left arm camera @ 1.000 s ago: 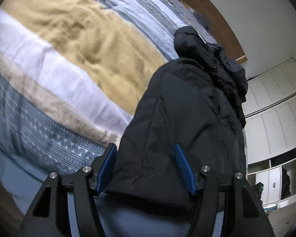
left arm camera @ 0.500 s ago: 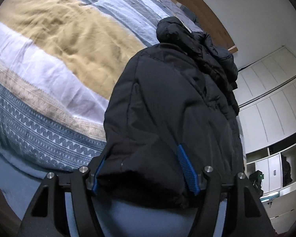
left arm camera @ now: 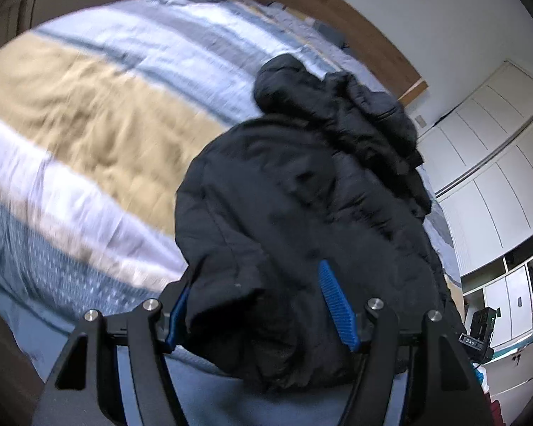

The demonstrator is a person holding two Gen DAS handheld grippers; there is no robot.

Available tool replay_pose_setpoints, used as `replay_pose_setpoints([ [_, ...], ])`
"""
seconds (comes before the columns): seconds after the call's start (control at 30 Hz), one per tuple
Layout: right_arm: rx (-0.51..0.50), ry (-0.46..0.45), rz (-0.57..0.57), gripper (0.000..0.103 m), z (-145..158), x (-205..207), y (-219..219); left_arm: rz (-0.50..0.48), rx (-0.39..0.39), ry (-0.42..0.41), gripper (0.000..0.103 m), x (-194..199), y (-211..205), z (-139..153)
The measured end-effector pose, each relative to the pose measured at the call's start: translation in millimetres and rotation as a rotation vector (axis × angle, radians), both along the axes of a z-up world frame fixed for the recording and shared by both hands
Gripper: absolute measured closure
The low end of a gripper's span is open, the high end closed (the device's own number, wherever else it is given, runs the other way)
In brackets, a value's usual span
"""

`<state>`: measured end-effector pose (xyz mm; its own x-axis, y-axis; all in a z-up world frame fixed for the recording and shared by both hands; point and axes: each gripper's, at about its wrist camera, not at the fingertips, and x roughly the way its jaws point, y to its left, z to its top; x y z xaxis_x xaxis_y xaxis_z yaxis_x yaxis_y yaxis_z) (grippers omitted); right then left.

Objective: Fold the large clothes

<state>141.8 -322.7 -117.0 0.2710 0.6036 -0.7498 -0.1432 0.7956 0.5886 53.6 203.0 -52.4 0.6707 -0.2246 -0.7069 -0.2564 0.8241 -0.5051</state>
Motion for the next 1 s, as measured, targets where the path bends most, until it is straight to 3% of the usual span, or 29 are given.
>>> replay_pose_setpoints([
  [0.53,0.083,-0.224,-0.048,0.090,80.0,30.5,5.4,0.018,0.023,-0.072,0.039,22.2,0.7,44.9],
  [0.8,0.069,-0.220,-0.032,0.090,77.0,39.9,15.4,0.076,-0.020,0.114,0.039,-0.9,17.8,-12.8],
  [1.0,0.050,-0.168,-0.058,0.090,60.5,35.4,7.0,0.148,-0.111,0.157,0.039,-24.8,37.5,-47.8],
])
